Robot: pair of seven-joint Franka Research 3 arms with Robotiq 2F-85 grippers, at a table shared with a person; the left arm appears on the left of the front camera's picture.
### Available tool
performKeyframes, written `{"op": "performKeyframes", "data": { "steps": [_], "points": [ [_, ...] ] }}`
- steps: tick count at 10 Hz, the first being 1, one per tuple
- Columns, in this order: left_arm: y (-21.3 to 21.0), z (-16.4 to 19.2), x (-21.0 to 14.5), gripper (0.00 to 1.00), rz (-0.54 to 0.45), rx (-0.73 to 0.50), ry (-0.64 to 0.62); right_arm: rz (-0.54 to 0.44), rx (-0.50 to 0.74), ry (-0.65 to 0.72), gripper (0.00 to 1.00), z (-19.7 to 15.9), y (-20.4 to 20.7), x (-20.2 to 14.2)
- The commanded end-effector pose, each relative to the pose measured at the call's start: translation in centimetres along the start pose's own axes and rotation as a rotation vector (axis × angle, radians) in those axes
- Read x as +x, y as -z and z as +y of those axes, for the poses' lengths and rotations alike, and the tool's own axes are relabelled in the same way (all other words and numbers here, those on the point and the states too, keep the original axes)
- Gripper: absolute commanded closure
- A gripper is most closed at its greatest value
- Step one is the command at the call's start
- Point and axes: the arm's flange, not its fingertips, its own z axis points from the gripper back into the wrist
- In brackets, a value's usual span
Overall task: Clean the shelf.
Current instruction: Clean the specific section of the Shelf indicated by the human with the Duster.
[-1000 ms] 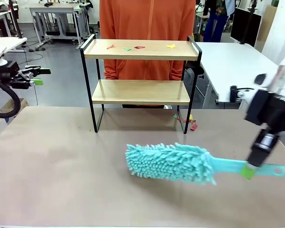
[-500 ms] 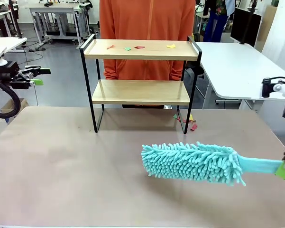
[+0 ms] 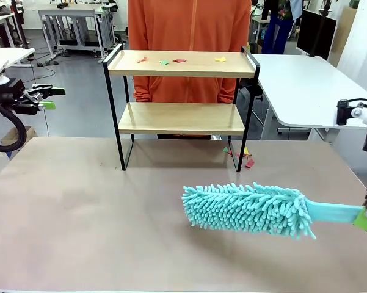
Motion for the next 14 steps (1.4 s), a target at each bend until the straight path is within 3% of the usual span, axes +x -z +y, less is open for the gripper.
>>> {"op": "performKeyframes", "data": {
  "steps": [1,14],
  "points": [
    [0.13,-0.29,0.16,0.00,0.017,-0.008,0.011,0.000,0.002,-0.010,0.87,-0.08,0.03,-0.06],
    [0.13,-0.29,0.16,0.00,0.017,-0.008,0.011,0.000,0.002,-0.010,0.87,-0.08,0.03,-0.06]
  ]
}}
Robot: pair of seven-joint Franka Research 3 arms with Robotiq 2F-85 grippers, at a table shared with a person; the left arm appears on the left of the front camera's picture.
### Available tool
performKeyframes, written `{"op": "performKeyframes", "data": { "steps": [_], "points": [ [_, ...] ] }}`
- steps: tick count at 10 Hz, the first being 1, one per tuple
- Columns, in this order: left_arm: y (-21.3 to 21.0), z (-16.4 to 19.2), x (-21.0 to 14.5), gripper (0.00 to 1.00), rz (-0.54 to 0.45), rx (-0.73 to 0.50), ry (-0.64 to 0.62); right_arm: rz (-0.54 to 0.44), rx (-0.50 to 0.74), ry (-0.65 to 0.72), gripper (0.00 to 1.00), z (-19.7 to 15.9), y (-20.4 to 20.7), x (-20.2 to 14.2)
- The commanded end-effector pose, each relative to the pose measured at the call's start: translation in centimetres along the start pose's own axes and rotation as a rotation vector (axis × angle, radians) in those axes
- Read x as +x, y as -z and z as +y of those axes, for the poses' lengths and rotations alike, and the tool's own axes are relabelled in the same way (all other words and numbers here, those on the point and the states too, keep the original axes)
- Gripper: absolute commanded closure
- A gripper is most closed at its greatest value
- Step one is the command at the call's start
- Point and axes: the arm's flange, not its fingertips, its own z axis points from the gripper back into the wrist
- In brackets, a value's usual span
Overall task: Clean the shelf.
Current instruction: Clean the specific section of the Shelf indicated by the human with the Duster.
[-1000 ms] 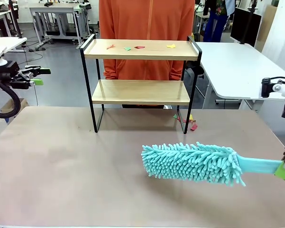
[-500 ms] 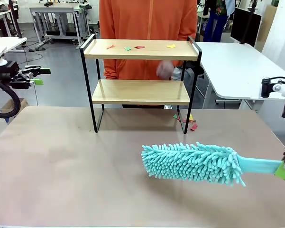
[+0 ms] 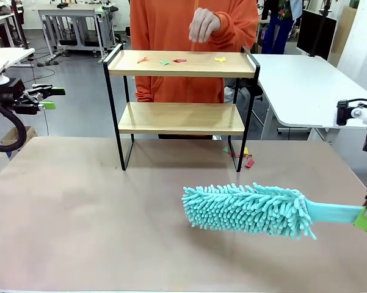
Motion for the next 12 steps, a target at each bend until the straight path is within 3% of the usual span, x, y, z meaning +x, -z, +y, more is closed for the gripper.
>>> {"op": "performKeyframes", "data": {
  "steps": [1,12],
  "points": [
    [0.13,-0.29,0.16,0.00,0.017,-0.008,0.011,-0.001,0.002,-0.010,0.87,-0.09,0.02,-0.05],
    [0.13,-0.29,0.16,0.00,0.017,-0.008,0.011,-0.001,0.002,-0.010,0.87,-0.09,0.02,-0.05]
  ]
}}
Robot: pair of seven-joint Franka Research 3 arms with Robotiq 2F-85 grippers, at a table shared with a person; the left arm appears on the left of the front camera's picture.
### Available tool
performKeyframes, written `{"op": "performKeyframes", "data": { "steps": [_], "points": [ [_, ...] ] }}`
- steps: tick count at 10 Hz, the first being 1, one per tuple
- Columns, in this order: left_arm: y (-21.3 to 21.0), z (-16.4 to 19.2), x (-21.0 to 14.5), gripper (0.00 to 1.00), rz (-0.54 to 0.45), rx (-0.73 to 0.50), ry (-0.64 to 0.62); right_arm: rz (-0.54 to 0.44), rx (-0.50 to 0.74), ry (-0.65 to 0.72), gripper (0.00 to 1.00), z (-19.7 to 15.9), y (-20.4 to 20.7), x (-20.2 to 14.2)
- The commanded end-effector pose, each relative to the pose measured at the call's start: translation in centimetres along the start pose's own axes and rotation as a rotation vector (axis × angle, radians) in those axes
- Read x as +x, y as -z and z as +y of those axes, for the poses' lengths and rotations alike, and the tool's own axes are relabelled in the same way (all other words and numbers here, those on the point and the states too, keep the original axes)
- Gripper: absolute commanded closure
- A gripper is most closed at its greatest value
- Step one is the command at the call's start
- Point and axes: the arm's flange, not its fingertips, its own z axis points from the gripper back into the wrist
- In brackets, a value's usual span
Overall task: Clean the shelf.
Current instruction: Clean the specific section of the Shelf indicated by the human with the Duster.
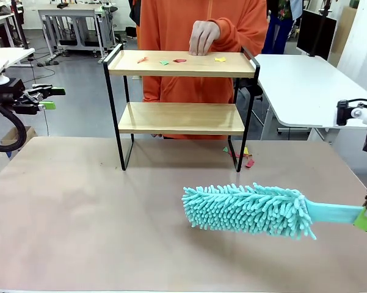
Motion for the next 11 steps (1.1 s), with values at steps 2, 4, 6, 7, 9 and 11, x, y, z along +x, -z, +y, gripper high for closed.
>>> {"op": "performKeyframes", "data": {
  "steps": [2,4,6,7,9,11],
  "points": [
    [0.1,-0.3,0.2,0.00,0.017,-0.008,0.011,-0.001,0.002,-0.010,0.87,-0.1,0.0,0.0],
    [0.1,-0.3,0.2,0.00,0.017,-0.008,0.011,-0.057,-0.012,0.000,0.87,1.4,-1.5,1.3],
    [0.1,-0.3,0.2,0.00,0.017,-0.008,0.011,-0.138,-0.063,0.055,0.87,4.6,-5.7,2.9],
    [0.1,-0.3,0.2,0.00,0.017,-0.008,0.011,-0.196,-0.079,0.095,0.87,6.2,-7.8,3.6],
    [0.1,-0.3,0.2,0.00,0.017,-0.008,0.011,-0.283,-0.108,0.150,0.87,9.6,-11.2,6.4],
    [0.1,-0.3,0.2,0.00,0.017,-0.008,0.011,-0.328,-0.166,0.155,0.87,13.1,-13.1,10.6]
  ]
}}
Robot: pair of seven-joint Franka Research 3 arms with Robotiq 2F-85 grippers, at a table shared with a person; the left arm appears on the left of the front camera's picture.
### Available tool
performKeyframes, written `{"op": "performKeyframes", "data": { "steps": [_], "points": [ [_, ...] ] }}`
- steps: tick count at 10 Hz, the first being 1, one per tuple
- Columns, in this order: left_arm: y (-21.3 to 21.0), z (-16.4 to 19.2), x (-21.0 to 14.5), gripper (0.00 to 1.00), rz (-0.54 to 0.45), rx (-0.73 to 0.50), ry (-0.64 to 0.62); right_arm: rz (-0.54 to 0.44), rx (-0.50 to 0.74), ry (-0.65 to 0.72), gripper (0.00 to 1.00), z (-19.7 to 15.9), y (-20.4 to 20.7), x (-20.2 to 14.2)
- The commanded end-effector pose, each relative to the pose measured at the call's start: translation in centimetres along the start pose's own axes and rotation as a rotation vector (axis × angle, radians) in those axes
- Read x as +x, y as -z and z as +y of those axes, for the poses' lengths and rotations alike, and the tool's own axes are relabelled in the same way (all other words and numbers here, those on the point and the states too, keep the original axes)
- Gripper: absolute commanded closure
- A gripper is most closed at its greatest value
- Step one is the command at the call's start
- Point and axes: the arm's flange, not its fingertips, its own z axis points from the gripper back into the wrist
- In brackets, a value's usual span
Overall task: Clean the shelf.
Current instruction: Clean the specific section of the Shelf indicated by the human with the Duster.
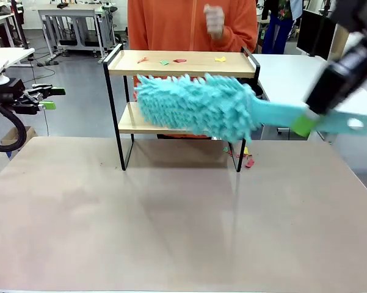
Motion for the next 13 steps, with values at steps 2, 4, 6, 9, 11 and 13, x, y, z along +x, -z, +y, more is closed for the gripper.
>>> {"op": "performKeyframes", "data": {
  "steps": [2,4,6,9,11,13],
  "points": [
    [0.1,-0.3,0.2,0.00,0.017,-0.007,0.010,-0.104,-0.071,0.169,0.87,3.7,0.0,6.4],
    [0.1,-0.3,0.2,0.00,0.017,-0.007,0.010,-0.153,-0.064,0.245,0.87,5.6,1.1,7.6],
    [0.1,-0.3,0.2,0.00,0.017,-0.007,0.010,-0.106,-0.047,0.149,0.87,4.1,0.4,6.3],
    [0.1,-0.3,0.2,0.00,0.017,-0.007,0.010,-0.106,-0.047,0.149,0.87,4.1,0.4,6.3],
    [0.1,-0.3,0.2,0.00,0.017,-0.007,0.010,-0.157,-0.104,0.130,0.87,7.7,0.2,8.8],
    [0.1,-0.3,0.2,0.00,0.017,-0.007,0.010,-0.170,-0.160,0.193,0.87,10.8,-1.9,12.6]
  ]
}}
